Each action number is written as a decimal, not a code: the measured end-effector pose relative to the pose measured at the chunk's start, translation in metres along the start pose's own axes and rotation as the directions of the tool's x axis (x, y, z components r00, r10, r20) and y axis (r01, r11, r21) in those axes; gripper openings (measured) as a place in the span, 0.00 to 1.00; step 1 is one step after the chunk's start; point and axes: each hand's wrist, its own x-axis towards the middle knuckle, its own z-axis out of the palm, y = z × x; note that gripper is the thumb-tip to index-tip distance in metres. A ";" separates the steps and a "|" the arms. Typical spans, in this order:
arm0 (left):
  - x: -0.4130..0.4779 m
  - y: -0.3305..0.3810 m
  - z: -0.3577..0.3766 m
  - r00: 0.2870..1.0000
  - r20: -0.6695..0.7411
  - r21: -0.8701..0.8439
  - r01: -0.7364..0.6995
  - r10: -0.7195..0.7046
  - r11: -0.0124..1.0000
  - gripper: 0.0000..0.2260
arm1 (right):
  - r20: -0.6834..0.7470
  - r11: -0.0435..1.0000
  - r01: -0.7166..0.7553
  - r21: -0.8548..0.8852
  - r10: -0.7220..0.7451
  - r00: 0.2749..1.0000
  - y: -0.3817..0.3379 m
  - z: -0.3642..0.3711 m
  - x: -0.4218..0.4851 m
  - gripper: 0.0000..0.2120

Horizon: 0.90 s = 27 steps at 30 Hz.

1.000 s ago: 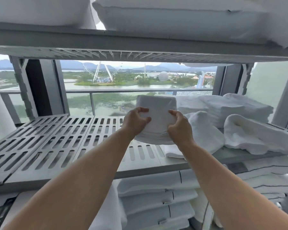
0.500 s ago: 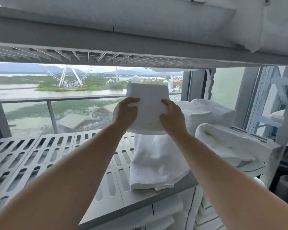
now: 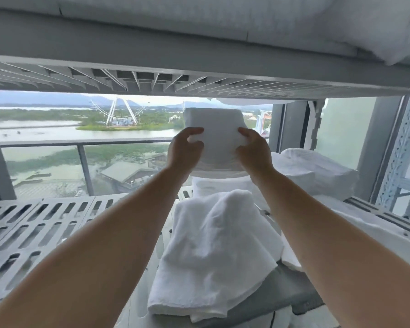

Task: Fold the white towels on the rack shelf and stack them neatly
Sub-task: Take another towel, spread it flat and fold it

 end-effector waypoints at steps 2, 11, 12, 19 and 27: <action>0.007 0.001 0.013 1.000 -0.028 0.020 0.007 -0.007 1.000 0.19 | 0.017 1.000 0.007 0.015 -0.007 1.000 0.008 -0.003 0.015 0.32; 0.042 -0.025 0.064 0.988 -0.149 0.184 0.068 -0.041 0.981 0.16 | 0.178 0.998 0.046 0.030 -0.051 0.983 0.060 0.002 0.071 0.30; 0.042 -0.032 0.068 0.989 -0.139 0.221 0.088 -0.058 0.971 0.16 | 0.195 0.999 0.048 0.007 -0.049 0.980 0.068 0.005 0.073 0.30; 0.053 -0.058 0.081 0.958 -0.031 0.314 0.280 -0.284 0.907 0.13 | 0.300 0.989 -0.007 -0.148 0.052 0.952 0.101 0.025 0.076 0.25; 0.069 -0.072 0.078 0.924 0.104 0.379 0.305 -0.368 0.874 0.18 | 0.312 0.978 0.009 -0.209 0.058 0.948 0.109 0.031 0.080 0.21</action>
